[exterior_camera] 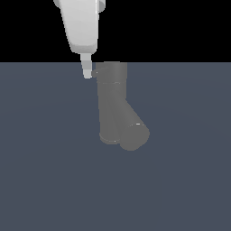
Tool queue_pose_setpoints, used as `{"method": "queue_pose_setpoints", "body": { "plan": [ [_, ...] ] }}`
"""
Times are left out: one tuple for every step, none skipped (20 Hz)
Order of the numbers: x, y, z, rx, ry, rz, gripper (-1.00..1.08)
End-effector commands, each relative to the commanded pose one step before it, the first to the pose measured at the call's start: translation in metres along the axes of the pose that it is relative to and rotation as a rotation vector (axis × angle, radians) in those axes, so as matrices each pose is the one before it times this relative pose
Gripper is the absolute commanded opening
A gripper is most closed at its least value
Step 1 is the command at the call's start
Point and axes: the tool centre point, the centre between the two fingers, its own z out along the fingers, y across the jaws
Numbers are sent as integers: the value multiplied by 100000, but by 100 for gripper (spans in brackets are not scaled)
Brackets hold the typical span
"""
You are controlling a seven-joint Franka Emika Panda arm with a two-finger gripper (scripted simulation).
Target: Turn on the faucet by rotating a designated handle.
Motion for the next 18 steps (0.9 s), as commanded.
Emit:
{"method": "queue_pose_setpoints", "body": {
  "plan": [
    [1822, 1059, -24, -422, -61, 2292, -100],
    [295, 289, -13, 0, 0, 0, -100],
    [320, 278, 7, -48, -13, 48, -100],
    [298, 289, -14, 0, 0, 0, -100],
    [0, 0, 0, 0, 0, 0, -100],
    [-1126, -446, 38, 282, 199, -1811, -100],
    [583, -5, 0, -17, -10, 96, -100],
    [580, -5, 0, -17, -10, 96, -100],
    [572, -5, -2, -15, -8, 83, -100],
    [574, -5, 0, -17, -9, 96, -100],
    [571, -6, 0, -17, -9, 96, -100],
    [567, -6, 0, -17, -9, 96, -100],
    [563, -6, 0, -17, -9, 96, -100],
    [547, -7, -3, -12, -7, 68, -100],
    [555, -6, 0, -17, -9, 96, -100],
    [550, -7, 0, -17, -9, 96, -100],
    [546, -7, 0, -17, -9, 96, -100],
    [528, -8, -3, -12, -7, 68, -100]
  ]
}}
